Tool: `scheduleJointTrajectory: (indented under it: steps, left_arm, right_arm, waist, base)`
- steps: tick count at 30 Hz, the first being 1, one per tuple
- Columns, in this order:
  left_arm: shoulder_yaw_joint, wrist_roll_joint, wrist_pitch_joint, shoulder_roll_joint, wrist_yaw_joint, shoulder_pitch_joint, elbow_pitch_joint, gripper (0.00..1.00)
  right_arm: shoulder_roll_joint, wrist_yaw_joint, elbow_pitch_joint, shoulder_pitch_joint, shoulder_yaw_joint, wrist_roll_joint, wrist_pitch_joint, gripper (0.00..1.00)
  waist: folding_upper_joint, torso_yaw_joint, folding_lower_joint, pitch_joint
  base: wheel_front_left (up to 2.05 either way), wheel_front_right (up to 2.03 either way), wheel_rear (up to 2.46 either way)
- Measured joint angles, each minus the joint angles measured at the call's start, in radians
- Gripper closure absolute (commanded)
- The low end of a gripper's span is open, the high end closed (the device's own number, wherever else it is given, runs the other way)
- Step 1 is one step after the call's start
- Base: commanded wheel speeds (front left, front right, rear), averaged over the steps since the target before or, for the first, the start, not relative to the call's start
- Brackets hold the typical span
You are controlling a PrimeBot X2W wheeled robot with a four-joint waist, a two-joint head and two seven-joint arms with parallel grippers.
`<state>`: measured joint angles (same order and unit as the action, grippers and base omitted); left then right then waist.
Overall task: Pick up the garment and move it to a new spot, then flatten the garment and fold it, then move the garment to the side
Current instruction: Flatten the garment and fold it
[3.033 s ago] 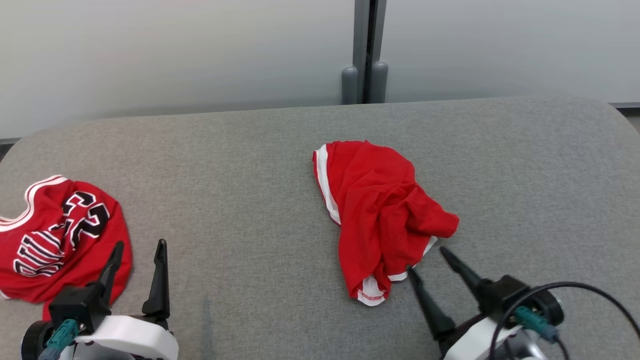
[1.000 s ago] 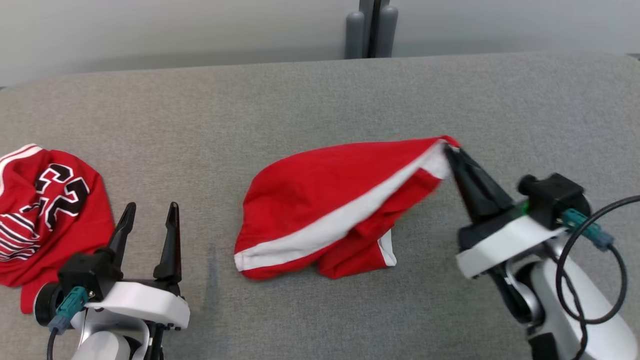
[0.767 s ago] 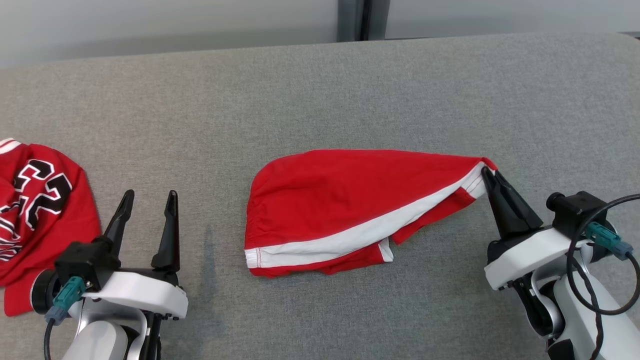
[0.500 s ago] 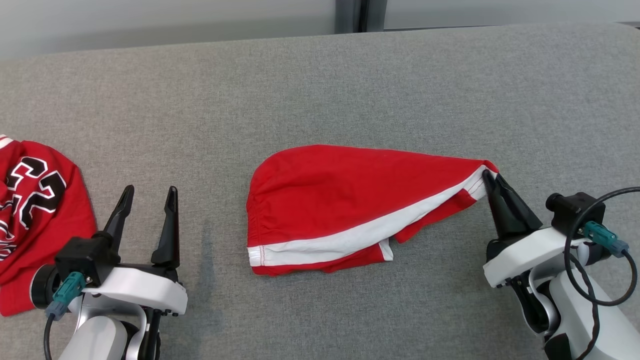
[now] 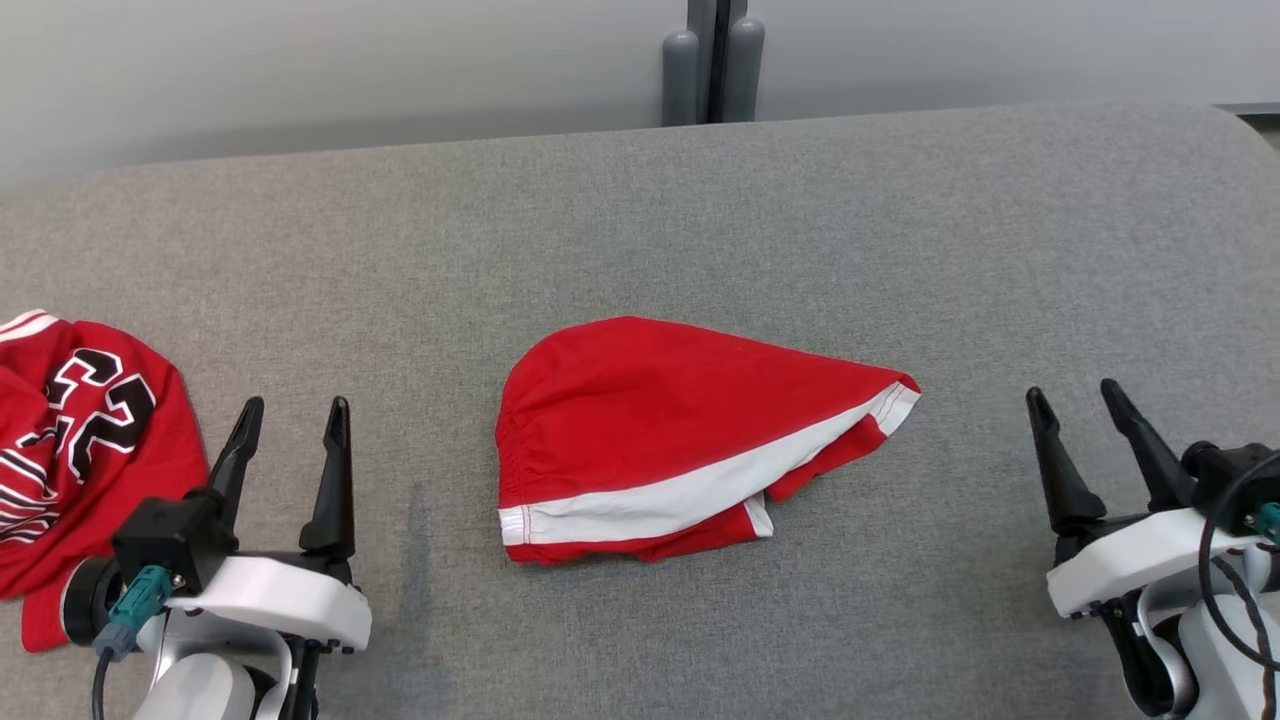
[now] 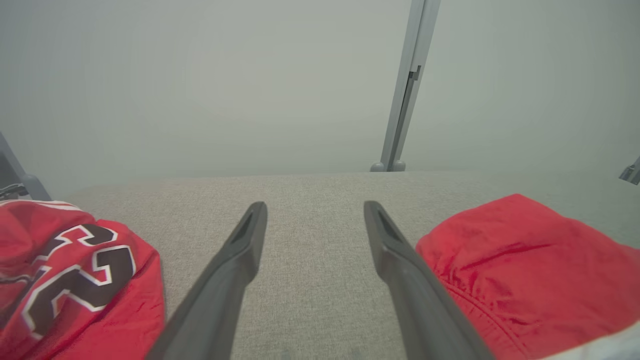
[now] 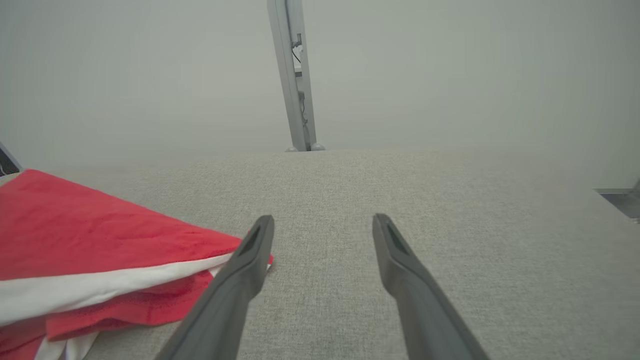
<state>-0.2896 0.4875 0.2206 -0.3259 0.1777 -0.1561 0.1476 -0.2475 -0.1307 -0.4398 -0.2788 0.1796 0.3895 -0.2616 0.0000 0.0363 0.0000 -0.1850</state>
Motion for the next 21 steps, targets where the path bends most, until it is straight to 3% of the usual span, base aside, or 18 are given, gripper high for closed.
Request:
scheduleJointTrajectory:
  steps: [9,21]
  left_arm:
    - [0.004,0.007,0.007,0.0,0.022,0.068,-0.011,0.0]
    - [-0.007,0.007,-0.011,-0.004,0.057,0.133,-0.049,0.0]
  right_arm:
    - [0.036,0.0,0.147,0.032,-0.054,-0.099,0.039,0.0]
    - [0.079,0.0,0.278,0.131,-0.055,-0.121,0.124,0.0]
  waist:
    - [0.0,0.012,0.0,0.072]
    - [0.0,0.018,0.0,0.119]
  base:
    - [0.0,0.0,0.0]
    - [0.0,0.0,0.0]
